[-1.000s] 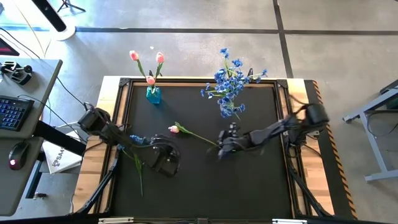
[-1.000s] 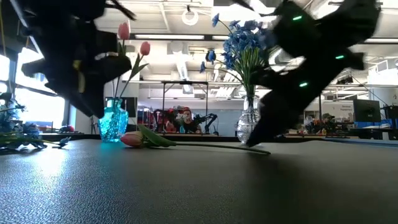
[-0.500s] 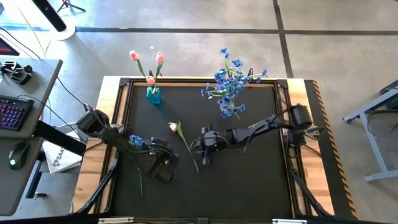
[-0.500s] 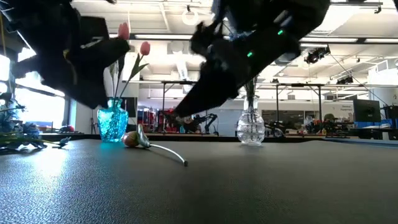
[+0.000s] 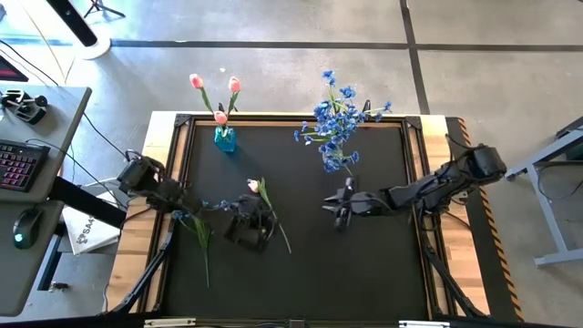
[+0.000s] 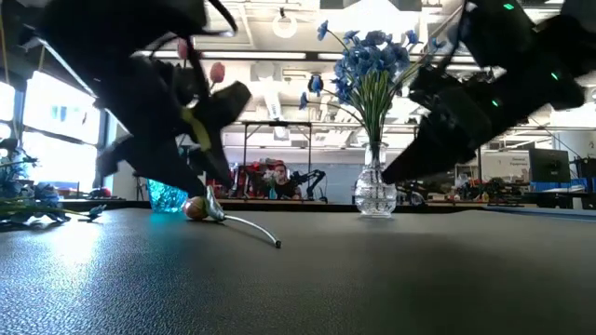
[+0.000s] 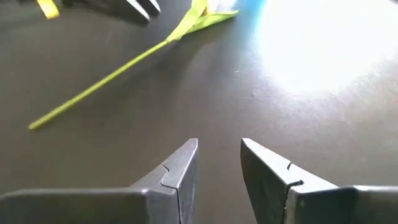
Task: Sort flowers into vase by color
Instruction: Put the pink tulip flower into the blue flower vase
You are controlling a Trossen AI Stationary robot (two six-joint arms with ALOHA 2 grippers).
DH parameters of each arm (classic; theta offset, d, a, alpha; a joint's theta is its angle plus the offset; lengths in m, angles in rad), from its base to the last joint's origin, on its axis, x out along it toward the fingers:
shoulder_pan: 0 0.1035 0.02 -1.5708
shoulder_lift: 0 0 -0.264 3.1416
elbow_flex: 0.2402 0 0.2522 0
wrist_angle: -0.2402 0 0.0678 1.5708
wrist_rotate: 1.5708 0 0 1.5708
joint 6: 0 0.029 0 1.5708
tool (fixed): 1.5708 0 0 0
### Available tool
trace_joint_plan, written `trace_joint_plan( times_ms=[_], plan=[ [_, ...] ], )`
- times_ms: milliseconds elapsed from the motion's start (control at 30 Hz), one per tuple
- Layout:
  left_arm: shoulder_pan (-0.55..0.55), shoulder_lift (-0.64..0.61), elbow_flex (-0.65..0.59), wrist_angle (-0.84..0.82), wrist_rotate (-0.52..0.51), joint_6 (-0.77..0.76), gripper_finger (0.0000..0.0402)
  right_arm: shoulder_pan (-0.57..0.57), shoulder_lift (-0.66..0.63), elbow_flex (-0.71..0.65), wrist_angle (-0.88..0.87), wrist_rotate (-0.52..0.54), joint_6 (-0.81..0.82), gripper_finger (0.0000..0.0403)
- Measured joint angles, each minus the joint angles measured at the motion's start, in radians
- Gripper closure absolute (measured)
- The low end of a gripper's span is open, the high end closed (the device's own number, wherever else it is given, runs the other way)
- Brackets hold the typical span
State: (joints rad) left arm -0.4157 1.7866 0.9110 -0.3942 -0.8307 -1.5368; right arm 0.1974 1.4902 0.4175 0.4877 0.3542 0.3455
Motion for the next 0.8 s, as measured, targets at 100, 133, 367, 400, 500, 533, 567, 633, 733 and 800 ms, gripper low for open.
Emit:
trace_joint_plan(
  times_ms=[100,133,367,400,500,533,567,633,733,800],
  plan=[
    [0.052,0.000,0.000,0.022,0.055,-0.003,0.0204,0.002,0.004,-0.086,0.152,0.010,0.047,0.0286],
    [0.068,0.000,0.000,0.029,0.072,-0.003,0.0199,0.002,0.004,-0.105,0.188,0.010,0.052,0.0286],
    [0.147,0.000,0.000,0.044,0.211,-0.006,0.0199,0.002,0.004,-0.129,0.255,0.010,0.038,0.0286],
    [0.152,0.000,0.000,0.048,0.216,-0.005,0.0201,0.002,0.004,-0.125,0.256,0.010,0.031,0.0286],
    [0.171,0.000,0.000,0.049,0.240,0.002,0.0211,0.002,0.004,-0.119,0.257,0.009,0.011,0.0286],
    [0.177,0.000,0.000,0.049,0.261,0.008,0.0216,0.002,0.004,-0.119,0.258,0.008,0.008,0.0286],
    [0.183,0.000,0.000,0.048,0.279,0.018,0.0222,0.002,0.004,-0.119,0.258,0.008,0.007,0.0286],
    [0.193,0.000,0.000,0.045,0.309,0.028,0.0236,0.002,0.004,-0.119,0.257,0.008,0.005,0.0286],
    [0.203,0.000,0.000,0.031,0.330,0.029,0.0262,0.002,0.004,-0.119,0.257,0.006,-0.005,0.0286],
    [0.211,0.000,0.001,0.006,0.348,0.030,0.0281,0.002,0.004,-0.119,0.258,0.005,-0.012,0.0286]
  ],
)
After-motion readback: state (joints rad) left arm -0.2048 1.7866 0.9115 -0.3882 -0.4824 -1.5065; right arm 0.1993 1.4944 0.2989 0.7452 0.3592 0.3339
